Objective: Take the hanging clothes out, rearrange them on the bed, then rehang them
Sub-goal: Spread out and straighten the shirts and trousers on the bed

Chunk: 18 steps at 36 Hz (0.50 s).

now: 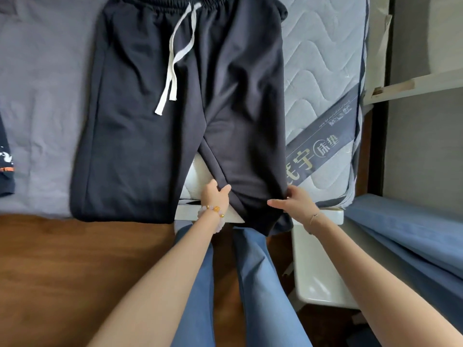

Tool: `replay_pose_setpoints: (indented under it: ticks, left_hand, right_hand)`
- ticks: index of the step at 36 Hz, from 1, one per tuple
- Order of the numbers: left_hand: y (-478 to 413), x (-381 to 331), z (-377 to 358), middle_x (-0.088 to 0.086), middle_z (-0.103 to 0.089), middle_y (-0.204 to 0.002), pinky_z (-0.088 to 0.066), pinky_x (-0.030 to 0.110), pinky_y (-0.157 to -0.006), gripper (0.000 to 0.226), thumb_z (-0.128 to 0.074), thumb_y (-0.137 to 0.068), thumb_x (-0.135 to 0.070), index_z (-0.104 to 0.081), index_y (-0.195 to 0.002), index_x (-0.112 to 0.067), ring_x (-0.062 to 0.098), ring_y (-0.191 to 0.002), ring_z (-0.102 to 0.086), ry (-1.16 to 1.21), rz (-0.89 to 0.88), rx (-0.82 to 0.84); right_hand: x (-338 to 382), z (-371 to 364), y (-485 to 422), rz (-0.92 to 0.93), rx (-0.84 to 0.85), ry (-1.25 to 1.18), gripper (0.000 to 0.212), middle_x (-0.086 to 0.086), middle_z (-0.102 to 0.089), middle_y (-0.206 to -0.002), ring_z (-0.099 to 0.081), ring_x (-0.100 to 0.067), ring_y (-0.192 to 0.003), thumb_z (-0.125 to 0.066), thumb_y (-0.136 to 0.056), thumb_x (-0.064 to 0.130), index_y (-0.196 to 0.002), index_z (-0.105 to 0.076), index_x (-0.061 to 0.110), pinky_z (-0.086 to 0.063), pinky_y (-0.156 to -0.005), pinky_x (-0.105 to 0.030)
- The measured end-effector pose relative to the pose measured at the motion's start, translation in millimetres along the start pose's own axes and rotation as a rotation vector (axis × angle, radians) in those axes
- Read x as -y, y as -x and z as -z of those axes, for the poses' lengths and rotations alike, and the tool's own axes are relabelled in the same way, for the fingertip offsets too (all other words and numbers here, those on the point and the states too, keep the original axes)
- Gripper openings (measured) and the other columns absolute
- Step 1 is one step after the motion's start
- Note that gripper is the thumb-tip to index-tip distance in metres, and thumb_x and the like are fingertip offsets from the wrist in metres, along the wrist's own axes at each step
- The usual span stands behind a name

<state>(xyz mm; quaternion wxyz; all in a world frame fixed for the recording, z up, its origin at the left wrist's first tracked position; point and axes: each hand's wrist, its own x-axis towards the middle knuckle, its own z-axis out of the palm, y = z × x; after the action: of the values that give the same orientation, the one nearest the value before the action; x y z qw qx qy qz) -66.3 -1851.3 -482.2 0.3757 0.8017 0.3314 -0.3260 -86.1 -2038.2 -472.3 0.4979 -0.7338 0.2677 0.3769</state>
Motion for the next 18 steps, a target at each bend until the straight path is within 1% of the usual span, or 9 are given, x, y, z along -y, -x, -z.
replay_pose_setpoints:
  ticks: [2, 3, 4, 5, 8, 10, 12, 15, 18]
  left_hand:
    - [5.4, 4.4, 0.0, 0.011, -0.053, -0.090, -0.044, 0.032, -0.079, 0.024, -0.051, -0.094, -0.024, -0.048, -0.095, 0.000, 0.026, -0.086, -0.050, 0.105, 0.000, 0.045]
    - [6.4, 8.5, -0.7, 0.013, -0.056, -0.097, -0.047, 0.036, -0.090, 0.030, -0.051, -0.092, -0.028, -0.049, -0.103, 0.000, 0.028, -0.094, -0.054, 0.178, 0.025, 0.069]
    - [6.2, 13.7, -0.9, 0.017, -0.058, -0.106, -0.047, 0.042, -0.098, 0.035, -0.050, -0.090, -0.032, -0.050, -0.107, -0.002, 0.032, -0.102, -0.056, 0.241, 0.058, 0.083]
    - [3.2, 21.5, -1.8, 0.019, -0.058, -0.109, -0.046, 0.049, -0.100, 0.032, -0.050, -0.088, -0.033, -0.051, -0.104, -0.006, 0.034, -0.105, -0.057, 0.295, 0.083, 0.086]
    - [-10.4, 43.0, -4.6, 0.014, -0.057, -0.094, -0.048, 0.056, -0.094, 0.016, -0.051, -0.083, -0.033, -0.047, -0.080, -0.018, 0.029, -0.089, -0.057, 0.351, 0.116, 0.085]
    - [-6.5, 37.9, -2.0, 0.016, -0.058, -0.093, -0.049, 0.058, -0.092, 0.018, -0.056, -0.078, -0.033, -0.047, -0.078, -0.018, 0.033, -0.091, -0.059, 0.358, 0.126, 0.112]
    - [-2.0, 31.3, -2.4, 0.018, -0.063, -0.100, -0.049, 0.058, -0.093, 0.014, -0.064, -0.081, -0.025, -0.053, -0.080, -0.016, 0.038, -0.105, -0.061, 0.399, 0.151, 0.168]
    - [8.1, 24.5, -3.8, 0.016, -0.066, -0.112, -0.049, 0.052, -0.097, 0.012, -0.069, -0.083, -0.020, -0.060, -0.090, -0.015, 0.035, -0.110, -0.061, 0.442, 0.181, 0.255]
    - [15.4, 22.8, -7.8, 0.012, -0.063, -0.115, -0.050, 0.038, -0.094, 0.035, -0.071, -0.081, -0.014, -0.057, -0.111, -0.004, 0.029, -0.111, -0.059, 0.347, 0.165, 0.294]
  right_hand:
    - [-3.8, 8.5, 2.6, 0.046, -0.011, -0.076, 0.023, -0.005, -0.066, -0.094, -0.061, -0.019, -0.088, -0.071, -0.080, 0.013, -0.102, -0.063, 0.011, -0.052, -0.083, -0.037]
    - [-6.3, 11.4, 3.5, 0.046, -0.019, -0.131, 0.024, -0.004, -0.065, -0.090, -0.060, -0.016, -0.082, -0.069, -0.082, 0.015, -0.104, -0.062, 0.010, -0.052, -0.076, -0.034]
    - [-8.5, 13.6, 4.4, 0.033, -0.035, -0.173, 0.023, -0.003, -0.062, -0.086, -0.057, -0.014, -0.077, -0.067, -0.084, 0.019, -0.104, -0.061, 0.010, -0.050, -0.069, -0.029]
    - [-12.0, 14.8, 3.8, 0.012, -0.064, -0.202, 0.021, -0.003, -0.059, -0.084, -0.055, -0.013, -0.074, -0.065, -0.086, 0.022, -0.103, -0.060, 0.011, -0.047, -0.067, -0.026]
    - [-20.5, 13.5, -0.7, -0.035, -0.151, -0.234, 0.022, -0.008, -0.061, -0.095, -0.059, -0.021, -0.086, -0.061, -0.088, 0.028, -0.105, -0.057, 0.014, -0.048, -0.079, -0.031]
    - [-20.2, 6.2, -2.0, -0.036, -0.193, -0.225, 0.023, -0.006, -0.057, -0.088, -0.057, -0.022, -0.084, -0.062, -0.088, 0.024, -0.106, -0.054, 0.012, -0.047, -0.081, -0.033]
    - [-18.0, -4.1, -1.8, -0.014, -0.231, -0.181, 0.022, -0.001, -0.051, -0.079, -0.052, -0.020, -0.080, -0.065, -0.085, 0.019, -0.101, -0.052, 0.011, -0.045, -0.078, -0.033]
    - [-17.2, -17.6, -0.6, 0.032, -0.229, 0.004, 0.024, -0.001, -0.056, -0.086, -0.054, -0.020, -0.086, -0.067, -0.080, 0.019, -0.097, -0.052, 0.011, -0.044, -0.078, -0.036]
    - [-19.3, -26.2, -1.1, 0.035, -0.199, 0.187, 0.028, -0.002, -0.055, -0.091, -0.052, -0.020, -0.086, -0.064, -0.082, 0.018, -0.105, -0.054, 0.006, -0.036, -0.070, -0.028]
